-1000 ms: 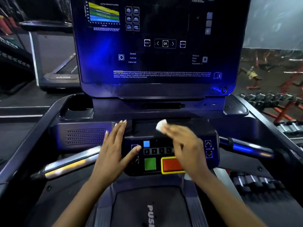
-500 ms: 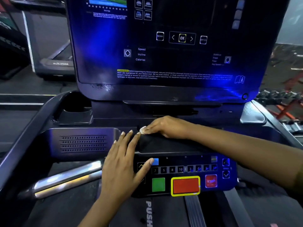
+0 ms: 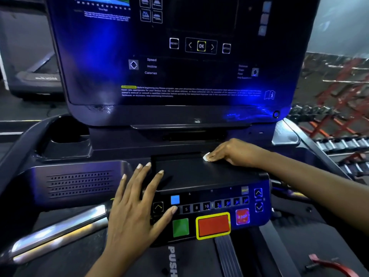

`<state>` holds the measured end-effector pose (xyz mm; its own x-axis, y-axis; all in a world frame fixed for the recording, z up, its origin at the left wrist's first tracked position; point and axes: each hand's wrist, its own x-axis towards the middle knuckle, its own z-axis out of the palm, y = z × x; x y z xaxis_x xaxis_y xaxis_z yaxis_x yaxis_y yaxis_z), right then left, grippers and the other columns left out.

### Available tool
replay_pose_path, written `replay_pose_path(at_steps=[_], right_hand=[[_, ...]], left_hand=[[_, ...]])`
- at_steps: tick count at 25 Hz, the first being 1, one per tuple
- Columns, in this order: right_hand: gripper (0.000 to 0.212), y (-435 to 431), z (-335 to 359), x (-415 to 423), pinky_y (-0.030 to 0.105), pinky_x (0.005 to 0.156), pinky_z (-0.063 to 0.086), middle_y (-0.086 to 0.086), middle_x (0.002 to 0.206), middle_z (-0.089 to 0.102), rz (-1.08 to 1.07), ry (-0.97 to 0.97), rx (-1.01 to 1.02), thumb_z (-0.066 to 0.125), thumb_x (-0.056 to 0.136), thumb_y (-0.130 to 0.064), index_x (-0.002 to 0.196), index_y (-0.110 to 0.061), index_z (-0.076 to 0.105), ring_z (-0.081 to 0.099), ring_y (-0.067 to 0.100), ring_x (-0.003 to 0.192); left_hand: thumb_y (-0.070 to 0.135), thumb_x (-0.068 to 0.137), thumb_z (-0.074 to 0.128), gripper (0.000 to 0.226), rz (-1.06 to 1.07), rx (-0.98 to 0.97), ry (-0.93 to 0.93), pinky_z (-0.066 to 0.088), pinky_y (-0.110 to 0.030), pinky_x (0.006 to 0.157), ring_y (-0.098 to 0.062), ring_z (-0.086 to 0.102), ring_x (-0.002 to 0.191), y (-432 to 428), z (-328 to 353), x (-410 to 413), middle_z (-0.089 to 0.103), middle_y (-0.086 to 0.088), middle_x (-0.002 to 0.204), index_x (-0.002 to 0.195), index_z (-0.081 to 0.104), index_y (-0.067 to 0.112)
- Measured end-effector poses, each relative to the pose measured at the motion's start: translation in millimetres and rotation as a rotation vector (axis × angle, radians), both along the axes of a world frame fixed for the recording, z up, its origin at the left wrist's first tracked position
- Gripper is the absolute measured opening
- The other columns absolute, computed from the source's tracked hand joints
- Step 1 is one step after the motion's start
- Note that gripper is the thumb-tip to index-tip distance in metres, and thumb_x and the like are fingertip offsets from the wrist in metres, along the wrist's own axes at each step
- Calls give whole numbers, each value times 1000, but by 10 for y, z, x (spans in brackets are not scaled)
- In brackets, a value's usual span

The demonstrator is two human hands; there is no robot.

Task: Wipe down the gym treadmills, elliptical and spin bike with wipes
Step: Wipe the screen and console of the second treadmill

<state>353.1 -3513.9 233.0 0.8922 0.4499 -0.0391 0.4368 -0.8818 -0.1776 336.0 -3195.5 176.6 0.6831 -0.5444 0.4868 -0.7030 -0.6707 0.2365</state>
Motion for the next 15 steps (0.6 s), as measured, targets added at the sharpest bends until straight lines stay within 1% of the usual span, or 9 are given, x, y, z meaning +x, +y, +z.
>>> replay_pose_path(at_steps=[1,2,4,6,9,10,15], right_hand=[[48,-54,35,-32,30,95,48,4,113,66,-71,36,9,55,71,17,109,-9,69,62,17,107],[46,-103,63,-64,29,97,47,2,115,65,-143,71,10,54,75,15,110,-10,69,60,15,110],[40,-151,106,-118,24,99,43,1,118,64,-250,133,-24,54,80,10,111,-11,68,58,13,114],[35,-145,136,-145,23,100,41,1,121,62,-282,157,-66,55,85,4,114,-13,66,56,15,116],[32,-64,213,-175,29,98,41,-1,128,57,-287,214,-239,49,94,-12,123,-19,60,54,20,119],[32,-38,246,-211,30,96,41,-2,128,57,-293,223,-273,48,95,-14,124,-20,60,54,21,118],[30,137,479,-642,26,97,41,-6,122,63,-370,166,-126,54,91,-10,116,-19,66,57,15,115]], left_hand=[[65,92,25,67,-5,-3,3,20,-42,114,-21,29,139,-2,3,0,38,-8,146,139,40,19],[64,93,25,66,-6,-9,7,21,-41,114,-21,30,138,-2,3,1,39,-8,145,139,39,20],[62,94,24,63,-4,-24,14,20,-38,114,-21,32,137,1,-5,1,42,-7,143,139,39,21],[61,94,24,62,-4,-34,17,19,-37,114,-22,33,136,1,-6,2,44,-8,141,138,39,20],[61,94,23,62,-5,-35,14,21,-38,112,-22,34,136,0,-7,2,46,-9,138,137,40,20],[61,94,23,62,-6,-40,12,22,-38,112,-22,34,135,2,-7,1,47,-9,137,136,40,19],[61,94,24,62,-12,-73,1,20,-36,112,-24,36,134,-9,-3,3,48,-10,135,134,44,17]])
